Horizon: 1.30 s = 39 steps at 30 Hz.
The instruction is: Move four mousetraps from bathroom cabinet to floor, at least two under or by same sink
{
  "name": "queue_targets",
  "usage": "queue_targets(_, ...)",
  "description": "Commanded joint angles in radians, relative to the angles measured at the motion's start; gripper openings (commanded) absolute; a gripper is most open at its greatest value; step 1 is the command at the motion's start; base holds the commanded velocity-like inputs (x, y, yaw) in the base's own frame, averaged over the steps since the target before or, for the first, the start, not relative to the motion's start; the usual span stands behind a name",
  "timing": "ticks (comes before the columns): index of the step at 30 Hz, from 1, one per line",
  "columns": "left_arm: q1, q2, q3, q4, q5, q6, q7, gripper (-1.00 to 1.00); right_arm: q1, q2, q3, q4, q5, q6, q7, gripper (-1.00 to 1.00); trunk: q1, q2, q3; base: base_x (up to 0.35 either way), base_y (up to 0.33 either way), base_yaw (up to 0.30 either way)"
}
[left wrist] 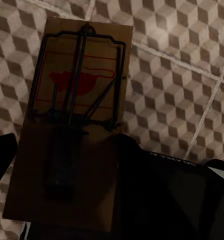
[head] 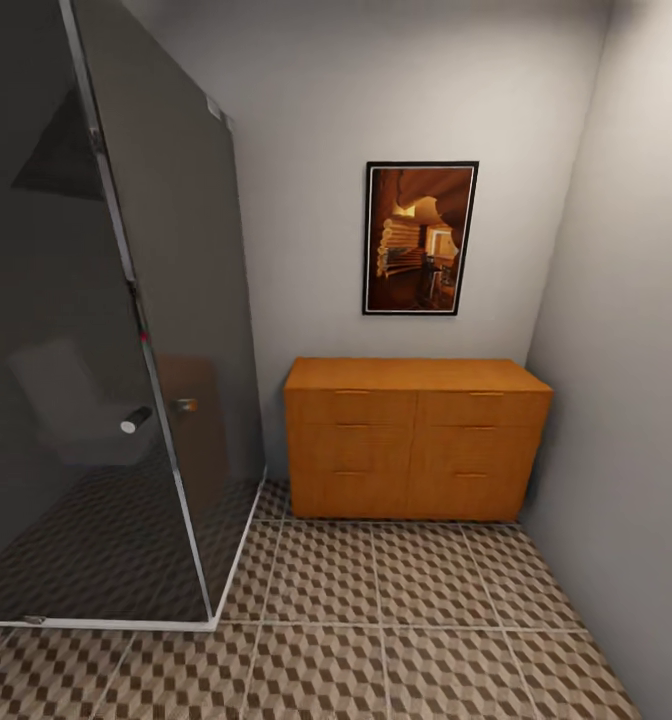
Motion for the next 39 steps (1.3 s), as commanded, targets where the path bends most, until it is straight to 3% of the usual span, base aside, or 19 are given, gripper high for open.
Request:
queue_targets(1,0.001,0.000,-0.008,0.000,0.009,0.004,-0.003,-1.00,0.002,0.001,0.008,0.001,0.019,0.003,0.003,-1.00,-0.001,-0.001,-0.001,-0.343,0.124,0.278)
queue_targets(7,0.002,-0.001,-0.008,0.000,0.013,0.004,-0.003,-1.00,0.008,0.015,0.007,0.001,0.055,0.002,0.003,-1.00,-0.001,-0.001,-0.001,-0.273,0.047,0.278)
queue_targets(23,0.006,-0.002,-0.008,0.001,0.013,0.003,-0.003,-1.00,0.008,0.016,0.007,0.001,0.059,0.001,0.003,-1.00,-0.001,-0.001,-0.001,-0.073,0.002,0.276)
queue_targets(39,0.010,-0.015,-0.008,0.000,0.013,0.003,-0.003,-1.00,0.008,0.015,0.007,0.001,0.057,0.001,0.001,-1.00,-0.001,-0.001,-0.001,0.000,0.000,0.162)
